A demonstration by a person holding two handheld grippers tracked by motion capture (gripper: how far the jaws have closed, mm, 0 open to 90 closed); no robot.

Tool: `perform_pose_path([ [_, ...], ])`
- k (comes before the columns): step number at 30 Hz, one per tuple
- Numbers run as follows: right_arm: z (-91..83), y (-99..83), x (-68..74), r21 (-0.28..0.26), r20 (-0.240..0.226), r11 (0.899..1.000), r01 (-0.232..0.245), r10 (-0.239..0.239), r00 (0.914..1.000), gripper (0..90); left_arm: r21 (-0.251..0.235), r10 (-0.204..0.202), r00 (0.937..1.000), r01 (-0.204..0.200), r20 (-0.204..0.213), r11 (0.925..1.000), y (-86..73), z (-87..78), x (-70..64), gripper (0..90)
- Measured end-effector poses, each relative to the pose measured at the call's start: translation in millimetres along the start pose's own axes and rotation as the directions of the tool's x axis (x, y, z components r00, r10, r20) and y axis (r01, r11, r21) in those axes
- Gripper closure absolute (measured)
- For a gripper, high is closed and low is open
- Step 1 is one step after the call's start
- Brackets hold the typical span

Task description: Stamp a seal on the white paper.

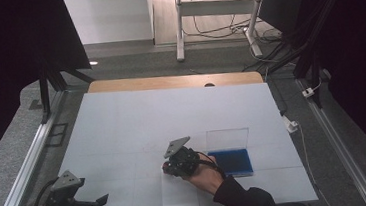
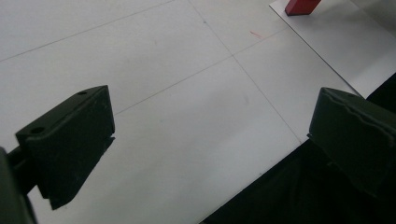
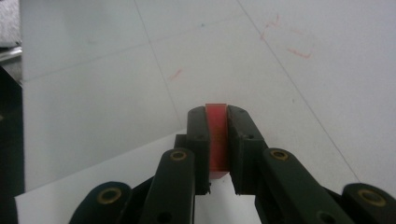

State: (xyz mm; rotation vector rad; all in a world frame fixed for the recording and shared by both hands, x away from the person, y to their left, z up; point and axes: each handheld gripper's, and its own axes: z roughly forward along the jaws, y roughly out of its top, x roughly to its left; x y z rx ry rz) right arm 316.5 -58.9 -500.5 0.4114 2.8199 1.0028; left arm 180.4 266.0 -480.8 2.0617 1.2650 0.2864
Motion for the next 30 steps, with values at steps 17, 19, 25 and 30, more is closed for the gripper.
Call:
perform_pose_path([
  [17,2.3,0.2,4.8,0.001,0.020,1.000,0.009,-0.009,0.9998,81.6,0.006,-0.001,1.0000,0.001,0.000,1.0000,0.4,0.7,-0.4,0.8],
  [19,2.2,-0.9,1.5,-0.006,0.003,1.000,-0.013,0.013,0.9999,81.6,0.006,-0.001,1.0000,0.001,-0.001,1.0000,0.4,0.6,-0.3,0.7],
  [25,2.4,-2.2,-2.0,-0.014,-0.015,0.999,-0.037,0.037,0.9992,81.7,0.006,-0.001,1.0000,0.001,-0.001,1.0000,0.3,0.5,-0.2,0.7],
  [30,2.5,-1.4,2.9,-0.011,0.007,1.000,-0.014,0.014,0.9999,81.6,0.007,-0.001,1.0000,0.001,-0.001,1.0000,0.5,0.8,-0.6,0.8],
])
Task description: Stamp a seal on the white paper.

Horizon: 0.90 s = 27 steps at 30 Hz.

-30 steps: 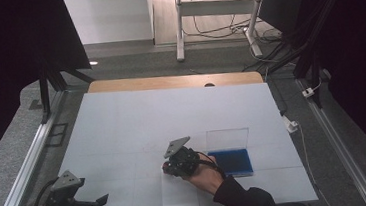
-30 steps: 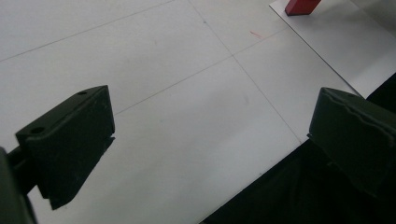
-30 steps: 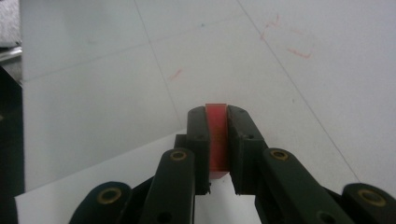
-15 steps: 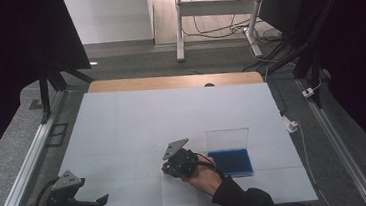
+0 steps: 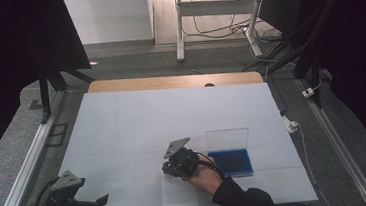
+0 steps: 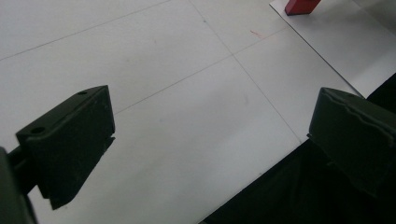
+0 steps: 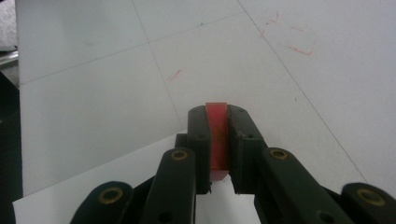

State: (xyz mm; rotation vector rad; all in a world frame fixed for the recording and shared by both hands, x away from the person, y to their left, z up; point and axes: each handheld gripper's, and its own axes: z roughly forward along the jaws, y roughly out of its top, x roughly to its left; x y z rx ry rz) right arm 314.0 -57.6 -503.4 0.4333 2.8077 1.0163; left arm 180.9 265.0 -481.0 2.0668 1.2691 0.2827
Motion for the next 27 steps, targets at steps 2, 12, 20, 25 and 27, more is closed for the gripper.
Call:
perform_pose_path([
  [2,0.1,0.6,2.7,0.006,0.014,1.000,0.013,-0.013,0.9998,81.6,0.000,0.000,1.0000,0.000,-0.002,1.0000,0.1,0.2,-0.1,0.8],
  [12,0.1,-3.0,-5.8,-0.018,-0.034,0.999,-0.042,0.041,0.9986,81.6,-0.001,0.001,1.0000,-0.001,0.001,1.0000,-0.1,-0.2,0.1,0.8],
  [20,-0.1,-4.7,-6.0,-0.030,-0.036,0.998,-0.049,0.048,0.9982,81.5,-0.003,0.002,1.0000,-0.002,0.000,1.0000,-0.1,-0.3,0.0,0.8],
  [25,-0.4,-4.1,-3.5,-0.031,-0.021,0.999,-0.023,0.022,0.9995,81.1,-0.007,0.001,1.0000,-0.001,0.002,1.0000,-0.3,-0.7,0.4,0.7],
  [27,-0.5,-4.0,-3.0,-0.033,-0.018,0.999,-0.016,0.015,0.9997,80.9,-0.007,0.004,1.0000,-0.003,0.002,1.0000,-0.3,-0.8,0.6,0.8],
])
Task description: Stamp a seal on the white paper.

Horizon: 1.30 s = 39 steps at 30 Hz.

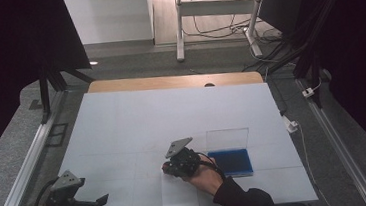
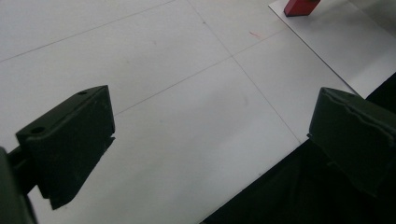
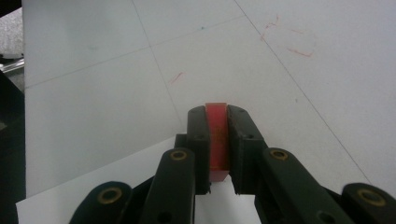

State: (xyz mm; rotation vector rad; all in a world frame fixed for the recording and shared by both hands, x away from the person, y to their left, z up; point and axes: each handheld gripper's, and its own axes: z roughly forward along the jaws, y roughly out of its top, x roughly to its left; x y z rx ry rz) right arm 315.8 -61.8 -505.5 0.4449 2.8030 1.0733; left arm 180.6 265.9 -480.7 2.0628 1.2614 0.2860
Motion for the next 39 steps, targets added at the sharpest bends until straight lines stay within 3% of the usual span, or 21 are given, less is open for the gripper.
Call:
perform_pose_path([
  [11,-1.6,0.8,-1.7,-0.004,-0.015,0.999,-0.035,0.035,0.9993,80.6,-0.002,-0.004,1.0000,0.004,-0.001,1.0000,-0.4,-0.1,0.1,0.7],
  [23,-15.4,4.3,-2.8,-0.028,-0.005,0.999,-0.029,0.029,0.9996,80.6,-0.004,-0.007,1.0000,0.007,0.004,1.0000,-0.5,-0.3,0.6,0.8],
  [39,-31.9,2.1,-0.6,-0.054,-0.027,0.997,-0.047,0.046,0.9986,80.6,-0.007,-0.008,0.9999,0.008,0.007,0.9999,-0.7,-0.6,0.9,0.8],
])
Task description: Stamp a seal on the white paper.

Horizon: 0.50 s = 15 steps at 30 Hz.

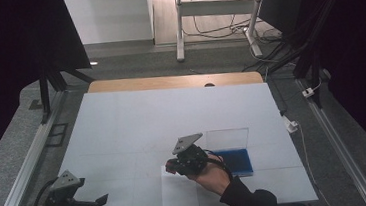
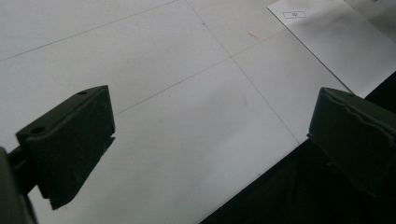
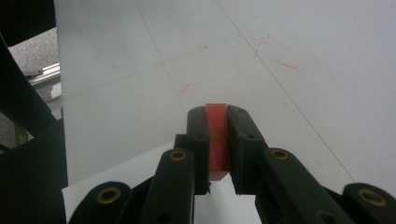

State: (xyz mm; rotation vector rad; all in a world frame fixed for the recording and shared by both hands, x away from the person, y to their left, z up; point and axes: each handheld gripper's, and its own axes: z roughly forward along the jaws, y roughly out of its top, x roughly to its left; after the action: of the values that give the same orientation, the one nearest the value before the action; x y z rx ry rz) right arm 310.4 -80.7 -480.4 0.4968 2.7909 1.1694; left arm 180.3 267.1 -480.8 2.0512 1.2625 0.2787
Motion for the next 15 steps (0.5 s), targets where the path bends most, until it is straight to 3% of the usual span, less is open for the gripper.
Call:
perform_pose_path([
  [15,-18.3,-5.9,-0.8,-0.012,-0.012,1.000,-0.025,0.025,0.9996,80.7,0.004,-0.007,0.9998,0.007,0.017,1.0000,0.2,0.1,1.7,1.5],
])
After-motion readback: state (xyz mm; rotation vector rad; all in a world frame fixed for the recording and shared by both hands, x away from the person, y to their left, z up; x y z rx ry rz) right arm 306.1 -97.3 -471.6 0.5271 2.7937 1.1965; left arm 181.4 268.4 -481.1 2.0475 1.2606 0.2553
